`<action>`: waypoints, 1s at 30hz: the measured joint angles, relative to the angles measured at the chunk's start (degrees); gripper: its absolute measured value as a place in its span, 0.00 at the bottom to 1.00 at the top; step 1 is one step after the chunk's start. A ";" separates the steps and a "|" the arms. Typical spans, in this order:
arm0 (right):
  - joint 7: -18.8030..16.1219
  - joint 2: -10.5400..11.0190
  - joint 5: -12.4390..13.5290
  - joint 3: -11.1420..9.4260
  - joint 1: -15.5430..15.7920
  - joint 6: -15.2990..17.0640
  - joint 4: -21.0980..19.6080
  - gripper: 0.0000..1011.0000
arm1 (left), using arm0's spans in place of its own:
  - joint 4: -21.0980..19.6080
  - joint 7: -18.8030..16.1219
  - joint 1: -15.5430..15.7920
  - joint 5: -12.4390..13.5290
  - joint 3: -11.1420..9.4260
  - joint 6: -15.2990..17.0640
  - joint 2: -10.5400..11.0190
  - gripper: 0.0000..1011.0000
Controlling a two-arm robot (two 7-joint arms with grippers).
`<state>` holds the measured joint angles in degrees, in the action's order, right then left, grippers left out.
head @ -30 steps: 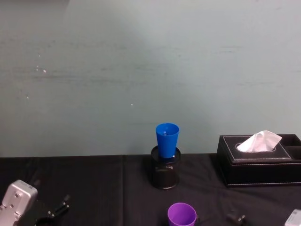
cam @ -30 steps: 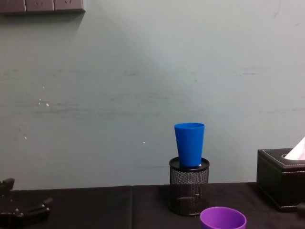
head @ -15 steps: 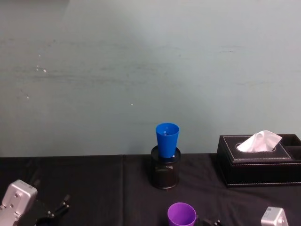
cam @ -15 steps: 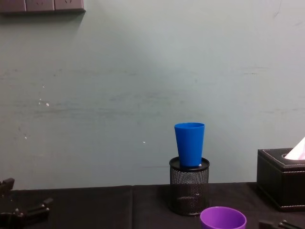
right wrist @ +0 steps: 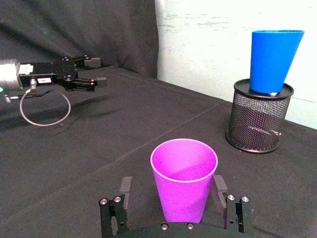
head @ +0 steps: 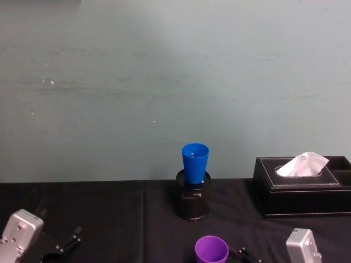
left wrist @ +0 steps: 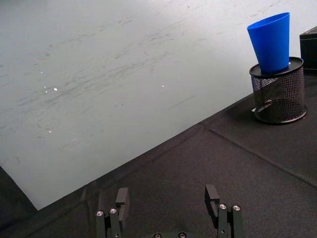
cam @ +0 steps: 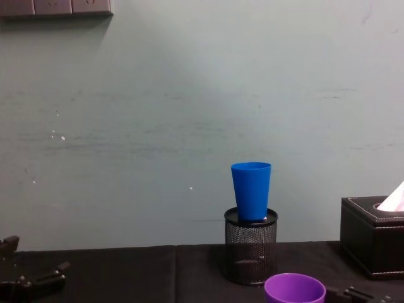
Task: Pick up one cup with a gripper and tap it against the other cup.
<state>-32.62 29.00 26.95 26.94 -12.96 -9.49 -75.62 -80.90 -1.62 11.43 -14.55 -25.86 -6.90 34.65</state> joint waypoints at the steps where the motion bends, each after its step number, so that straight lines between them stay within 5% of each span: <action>1: -0.14 -0.46 -0.33 0.01 -0.42 -0.03 0.66 0.99 | 0.00 0.00 0.00 0.00 0.00 0.00 0.00 0.99; 30: -1.70 -6.39 -5.25 -1.57 -4.63 -3.28 8.21 0.99 | 0.00 0.00 0.00 0.00 0.00 0.00 0.00 0.99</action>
<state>-34.32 22.61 21.70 25.37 -17.59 -12.77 -67.42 -80.90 -1.62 11.43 -14.55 -25.86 -6.90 34.64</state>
